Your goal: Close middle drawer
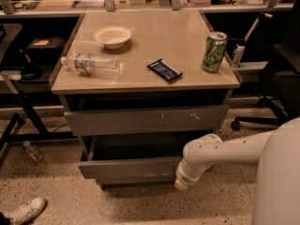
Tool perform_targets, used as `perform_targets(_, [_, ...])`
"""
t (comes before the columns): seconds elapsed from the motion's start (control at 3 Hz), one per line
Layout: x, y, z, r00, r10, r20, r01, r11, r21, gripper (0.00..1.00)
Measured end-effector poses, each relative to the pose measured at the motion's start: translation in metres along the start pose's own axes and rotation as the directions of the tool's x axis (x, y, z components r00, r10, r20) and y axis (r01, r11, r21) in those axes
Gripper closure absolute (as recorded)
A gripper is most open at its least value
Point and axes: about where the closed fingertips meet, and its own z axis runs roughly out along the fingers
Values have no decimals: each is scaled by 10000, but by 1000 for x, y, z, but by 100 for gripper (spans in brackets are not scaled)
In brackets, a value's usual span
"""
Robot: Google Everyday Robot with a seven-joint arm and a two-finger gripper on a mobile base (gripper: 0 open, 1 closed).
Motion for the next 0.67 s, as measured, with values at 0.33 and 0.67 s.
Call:
perform_targets(0.33, [-13, -15, -2, 9998, -196, -74, 199, 9992, 353, 100])
perform_targets(0.67, [-28, -32, -1, 9992, -352, -170, 363, 9965, 751, 100])
